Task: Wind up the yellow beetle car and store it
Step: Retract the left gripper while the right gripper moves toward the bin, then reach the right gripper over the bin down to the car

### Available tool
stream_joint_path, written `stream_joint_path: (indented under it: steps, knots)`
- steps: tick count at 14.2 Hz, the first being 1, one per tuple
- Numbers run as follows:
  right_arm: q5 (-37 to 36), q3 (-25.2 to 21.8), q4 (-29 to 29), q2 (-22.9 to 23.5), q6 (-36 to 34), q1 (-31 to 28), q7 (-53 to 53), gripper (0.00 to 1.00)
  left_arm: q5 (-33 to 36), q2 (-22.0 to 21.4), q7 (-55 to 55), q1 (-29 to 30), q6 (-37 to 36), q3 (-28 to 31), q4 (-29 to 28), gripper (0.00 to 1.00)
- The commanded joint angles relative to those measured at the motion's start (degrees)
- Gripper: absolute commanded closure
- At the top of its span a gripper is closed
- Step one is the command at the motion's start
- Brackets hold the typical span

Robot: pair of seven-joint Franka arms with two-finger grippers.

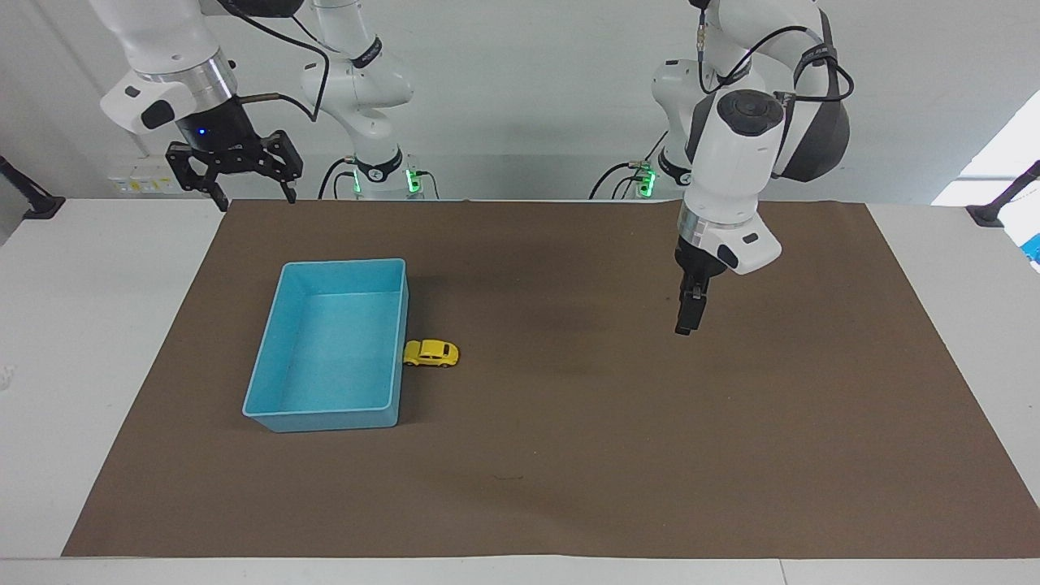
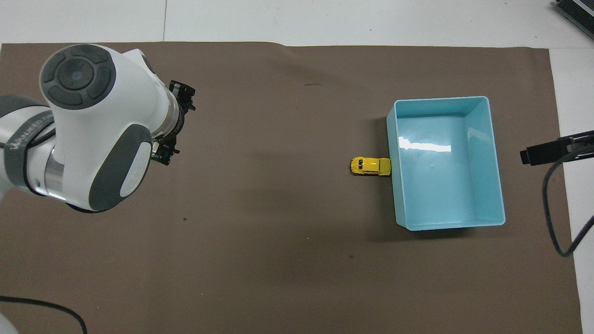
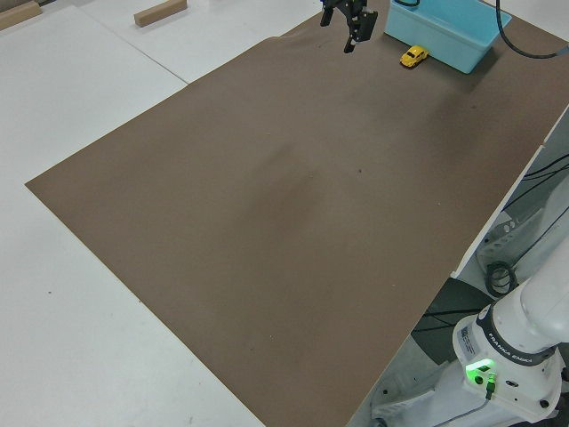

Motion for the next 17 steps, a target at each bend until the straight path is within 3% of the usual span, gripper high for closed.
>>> stream_joint_path:
  steps: [1, 5, 10, 17]
  knots:
    - [1.18, 2.59, -0.75, -0.88, 0.17, -0.38, -6.26, 0.0, 0.49, -2.42, 10.11, 1.55, -1.8, -0.61, -0.53, 0.0]
    - [0.83, 6.82, -0.83, -1.23, 0.25, -0.38, -12.33, 0.0, 0.49, -4.09, 29.45, 3.39, -2.59, -0.53, -1.15, 0.0]
    - [0.92, 8.05, -0.66, -0.97, 1.92, -0.38, -30.41, 0.0, 0.14, -5.84, 49.84, 7.52, -4.7, -0.61, -1.58, 0.0]
    - [0.83, 10.43, -0.48, 0.26, 6.92, -0.38, -53.96, 0.0, -1.27, -9.19, 67.7, 13.23, -7.69, -0.53, -3.7, 0.0]
